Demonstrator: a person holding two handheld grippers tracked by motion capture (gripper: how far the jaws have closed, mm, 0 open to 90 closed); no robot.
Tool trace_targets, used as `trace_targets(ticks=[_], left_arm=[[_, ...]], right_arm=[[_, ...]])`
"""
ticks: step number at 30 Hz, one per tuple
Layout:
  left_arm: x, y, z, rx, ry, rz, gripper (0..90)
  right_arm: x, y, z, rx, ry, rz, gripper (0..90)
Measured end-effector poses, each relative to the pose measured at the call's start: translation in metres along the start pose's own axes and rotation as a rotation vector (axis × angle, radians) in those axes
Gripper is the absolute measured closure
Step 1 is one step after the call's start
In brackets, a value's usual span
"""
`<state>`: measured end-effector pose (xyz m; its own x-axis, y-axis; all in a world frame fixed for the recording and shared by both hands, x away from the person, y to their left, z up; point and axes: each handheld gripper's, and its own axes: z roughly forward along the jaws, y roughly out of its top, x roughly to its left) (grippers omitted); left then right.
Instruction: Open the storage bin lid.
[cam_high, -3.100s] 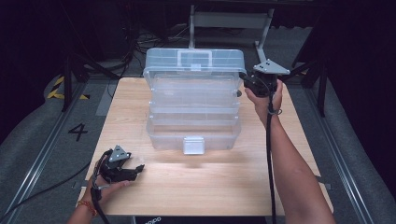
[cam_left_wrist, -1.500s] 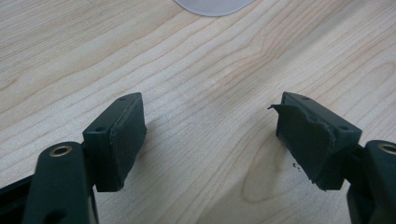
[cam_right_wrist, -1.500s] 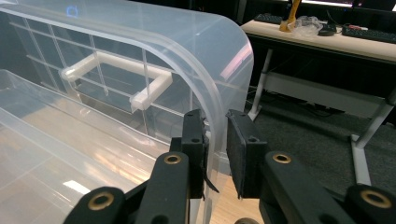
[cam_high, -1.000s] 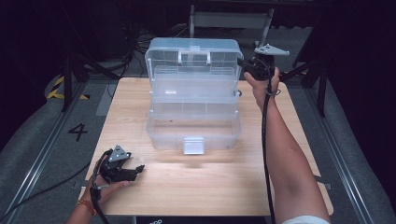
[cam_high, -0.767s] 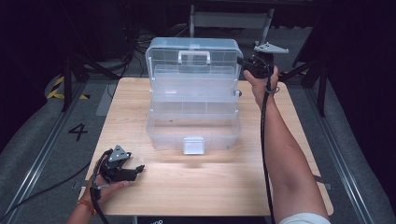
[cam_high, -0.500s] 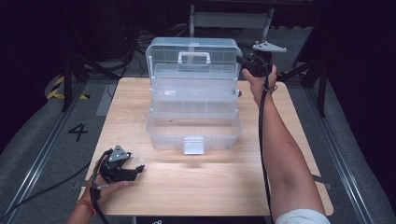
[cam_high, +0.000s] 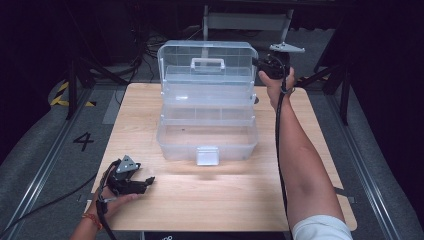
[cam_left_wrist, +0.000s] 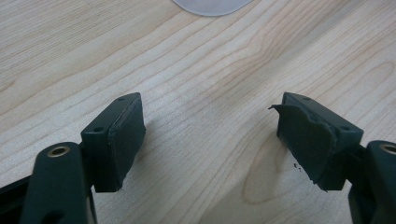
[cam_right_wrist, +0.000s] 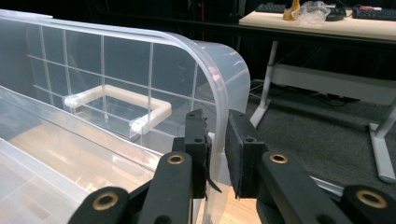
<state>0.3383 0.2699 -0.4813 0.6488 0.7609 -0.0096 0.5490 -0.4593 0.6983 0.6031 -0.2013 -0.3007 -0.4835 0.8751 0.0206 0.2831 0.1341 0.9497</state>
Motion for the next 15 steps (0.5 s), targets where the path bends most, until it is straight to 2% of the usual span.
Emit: trace_targets(ticks=[8,15], left_arm=[[0.000,0.001,0.001,0.003,-0.003,-0.008,23.4],[0.001,0.002,0.002,0.005,0.003,0.006,22.9]], right_arm=[[-0.002,0.003,0.005,0.019,-0.009,0.000,80.1],[-0.005,0.003,0.017,0.034,-0.018,0.028,80.4]])
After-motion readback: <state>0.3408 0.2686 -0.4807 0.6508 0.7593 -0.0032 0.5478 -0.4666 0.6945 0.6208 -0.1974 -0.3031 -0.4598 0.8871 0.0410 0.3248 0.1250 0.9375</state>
